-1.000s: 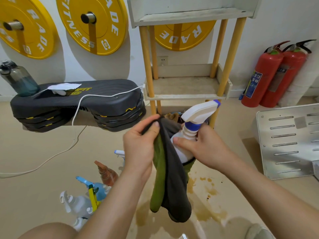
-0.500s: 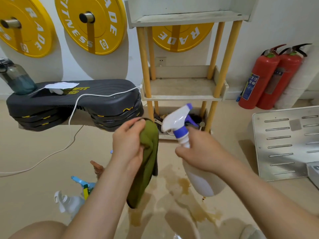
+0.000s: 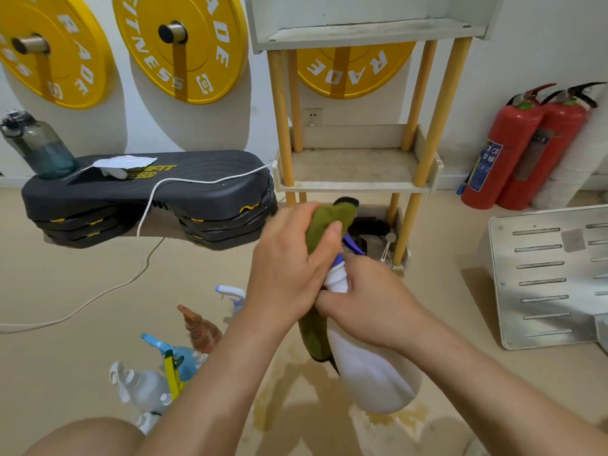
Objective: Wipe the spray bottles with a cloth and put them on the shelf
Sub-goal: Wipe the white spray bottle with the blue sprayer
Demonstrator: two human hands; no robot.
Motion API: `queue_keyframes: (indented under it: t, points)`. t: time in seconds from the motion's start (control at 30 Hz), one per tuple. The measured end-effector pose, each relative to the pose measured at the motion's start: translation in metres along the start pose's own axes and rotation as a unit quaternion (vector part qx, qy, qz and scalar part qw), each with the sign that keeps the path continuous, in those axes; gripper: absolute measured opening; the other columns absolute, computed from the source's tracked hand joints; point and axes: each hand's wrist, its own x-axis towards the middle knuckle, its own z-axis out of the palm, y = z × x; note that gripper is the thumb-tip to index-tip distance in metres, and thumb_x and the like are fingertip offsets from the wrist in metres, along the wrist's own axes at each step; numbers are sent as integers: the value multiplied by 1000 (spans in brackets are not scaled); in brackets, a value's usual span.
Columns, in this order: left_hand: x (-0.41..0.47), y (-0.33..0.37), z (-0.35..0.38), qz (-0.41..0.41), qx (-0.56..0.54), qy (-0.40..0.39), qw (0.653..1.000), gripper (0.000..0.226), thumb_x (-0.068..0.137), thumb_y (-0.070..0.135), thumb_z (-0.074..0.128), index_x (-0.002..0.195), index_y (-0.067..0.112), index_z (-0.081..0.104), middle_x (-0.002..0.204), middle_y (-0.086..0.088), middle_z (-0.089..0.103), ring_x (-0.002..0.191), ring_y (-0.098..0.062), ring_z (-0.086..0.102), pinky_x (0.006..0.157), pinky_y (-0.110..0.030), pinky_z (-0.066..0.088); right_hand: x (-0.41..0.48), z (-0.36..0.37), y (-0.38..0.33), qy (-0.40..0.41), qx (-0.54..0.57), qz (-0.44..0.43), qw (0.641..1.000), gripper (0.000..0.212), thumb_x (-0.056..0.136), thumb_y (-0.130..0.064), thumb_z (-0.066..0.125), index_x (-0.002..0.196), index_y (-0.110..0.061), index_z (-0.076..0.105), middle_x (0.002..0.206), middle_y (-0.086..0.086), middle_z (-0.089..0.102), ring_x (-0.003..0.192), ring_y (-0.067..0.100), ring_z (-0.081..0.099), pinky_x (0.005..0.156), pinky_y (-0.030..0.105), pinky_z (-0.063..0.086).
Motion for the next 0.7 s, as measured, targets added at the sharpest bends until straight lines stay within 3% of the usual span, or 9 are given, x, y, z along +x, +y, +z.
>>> queue_keyframes:
  t: [0.07, 0.17, 0.27, 0.33, 0.4, 0.47, 0.5, 0.6, 0.7]
  points:
    - [0, 4, 5, -76, -26, 42, 996, 34, 95, 49, 41, 74, 24, 52, 67, 6, 55, 68, -21, 50, 61, -36, 36, -1, 5, 0, 33, -28, -4, 999, 15, 78, -30, 63, 82, -17, 56, 76, -2, 66, 75, 21, 61, 68, 39, 52]
    - [2, 9, 6, -116, -41, 74, 990, 48, 105, 42, 31, 61, 22, 36, 57, 5, 46, 58, -19, 44, 55, -34, 30, -1, 7, 2, 72, -98, -17, 992, 20, 79, -36, 60, 93, -24, 53, 83, -4, 66, 81, 23, 61, 71, 39, 52]
    - [5, 7, 8, -183, -98, 76, 975, 56, 106, 40, 28, 67, 4, 45, 61, -8, 52, 61, -23, 47, 61, -41, 39, 1, 2, 4, 56, -124, -2, 991, 21, 79, -35, 60, 94, -22, 52, 83, -3, 63, 79, 22, 60, 67, 36, 49]
    - [5, 3, 8, -244, -171, 76, 951, 64, 102, 49, 32, 76, -7, 49, 68, -17, 54, 66, -22, 48, 65, -46, 45, 5, -2, 5, 8, -61, 33, 998, 21, 75, -35, 61, 86, -18, 53, 78, -2, 62, 75, 20, 59, 66, 35, 49]
    - [8, 0, 3, -303, -285, 76, 906, 63, 96, 55, 39, 82, -4, 57, 77, -13, 59, 73, -19, 52, 71, -46, 50, 7, -6, 5, -39, 41, 69, 996, 18, 71, -28, 63, 77, -14, 55, 69, -2, 59, 67, 17, 56, 64, 33, 46]
    - [12, 5, -4, -331, -415, 61, 845, 47, 102, 46, 45, 84, 11, 71, 86, -4, 68, 81, -17, 61, 81, -41, 54, 7, -7, 2, -65, 78, 68, 992, 14, 71, -21, 65, 69, -13, 54, 64, 1, 55, 62, 17, 52, 61, 33, 43]
    - [11, 11, -6, -325, -451, 35, 831, 43, 103, 40, 45, 85, 16, 75, 91, -2, 72, 84, -16, 64, 84, -39, 55, 6, -7, 0, -69, 81, 61, 992, 15, 69, -21, 64, 66, -14, 52, 62, 2, 55, 61, 17, 51, 60, 34, 43]
    - [1, 20, 1, -264, -480, -26, 836, 33, 104, 28, 45, 92, 16, 73, 98, -10, 69, 91, -23, 61, 91, -46, 50, 4, -4, 0, -44, 53, 46, 997, 21, 66, -30, 59, 66, -11, 49, 65, 7, 58, 64, 24, 56, 59, 39, 47]
    - [-7, 21, 6, -266, -488, -4, 831, 32, 97, 42, 51, 104, 20, 73, 112, -9, 70, 106, -24, 63, 104, -55, 45, 5, -7, 3, -1, 6, 14, 1000, 17, 74, -27, 60, 71, -13, 51, 70, 5, 61, 70, 23, 60, 61, 39, 49]
